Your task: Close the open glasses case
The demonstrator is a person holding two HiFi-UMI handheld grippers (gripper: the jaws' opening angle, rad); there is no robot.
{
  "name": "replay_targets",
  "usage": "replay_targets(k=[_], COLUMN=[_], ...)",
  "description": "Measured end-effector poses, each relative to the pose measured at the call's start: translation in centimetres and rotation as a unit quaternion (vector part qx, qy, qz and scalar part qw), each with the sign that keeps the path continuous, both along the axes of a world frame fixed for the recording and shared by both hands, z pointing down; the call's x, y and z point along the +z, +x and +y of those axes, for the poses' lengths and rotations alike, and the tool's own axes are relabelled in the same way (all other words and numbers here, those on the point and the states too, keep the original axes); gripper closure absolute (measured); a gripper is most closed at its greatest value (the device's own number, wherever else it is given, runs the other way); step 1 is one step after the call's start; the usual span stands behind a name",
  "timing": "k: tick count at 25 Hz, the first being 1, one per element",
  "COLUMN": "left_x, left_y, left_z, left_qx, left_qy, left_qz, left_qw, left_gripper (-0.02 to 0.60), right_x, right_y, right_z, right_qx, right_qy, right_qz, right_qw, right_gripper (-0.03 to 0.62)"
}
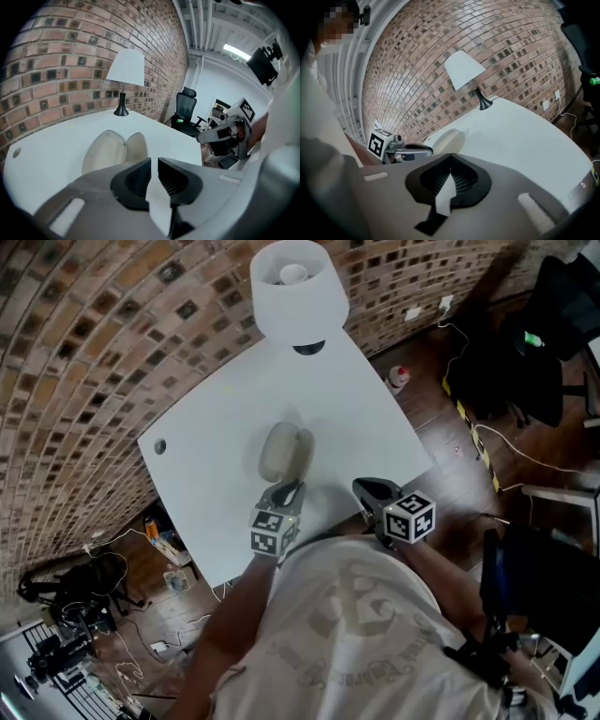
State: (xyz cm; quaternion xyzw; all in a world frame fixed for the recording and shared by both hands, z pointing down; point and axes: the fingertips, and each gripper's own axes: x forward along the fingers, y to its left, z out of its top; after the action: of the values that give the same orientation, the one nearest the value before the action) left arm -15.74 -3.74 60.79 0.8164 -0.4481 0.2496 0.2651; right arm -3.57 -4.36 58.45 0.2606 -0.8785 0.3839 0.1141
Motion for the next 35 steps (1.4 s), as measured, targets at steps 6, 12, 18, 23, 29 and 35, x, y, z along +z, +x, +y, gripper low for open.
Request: replay_targets(k=[6,12,18,23,29,35], left_x=[0.3,2.2,3.4,3.6,4.6,4.7], left_y=[0.4,0.5,0.6,1.2,0.5,0.9], left_z=[-1.1,-1.7,-2.3,-2.8,-3.0,-2.5], left_qx=[0.015,0.052,0.080,0.096,0.088,0.093], left_qy=[0.001,-0.014,-0.008,0.003,-0.021,-0.040], left_qz=[-0.042,-0.139,-0.228,-0.264,-0.278,-0.265], left_qw=[0.9990,0.9889,0.9704,0.9599,0.9562,0.9589], left_gripper=[0.486,0.448,0.430,0.430,0.444,0.509], right_x=[0.2,0.7,0.7,0.8,1.0,1.1], right_y=[1.4,2.0,2.3,2.4,3.0,3.2], right_z=[-0.2,0.1,-0.2,-0.2,0.1,0.1], right_qx=[0.021,0.029,0.031,0.034,0.038,0.040], right_qy=[-0.005,-0.014,-0.017,-0.020,-0.024,-0.023], right_qz=[-0.001,-0.002,-0.003,-0.007,-0.007,-0.010], right_qw=[1.000,0.999,0.999,0.999,0.999,0.999], right_gripper=[0.586,0.586,0.586,0.586,0.586,0.586])
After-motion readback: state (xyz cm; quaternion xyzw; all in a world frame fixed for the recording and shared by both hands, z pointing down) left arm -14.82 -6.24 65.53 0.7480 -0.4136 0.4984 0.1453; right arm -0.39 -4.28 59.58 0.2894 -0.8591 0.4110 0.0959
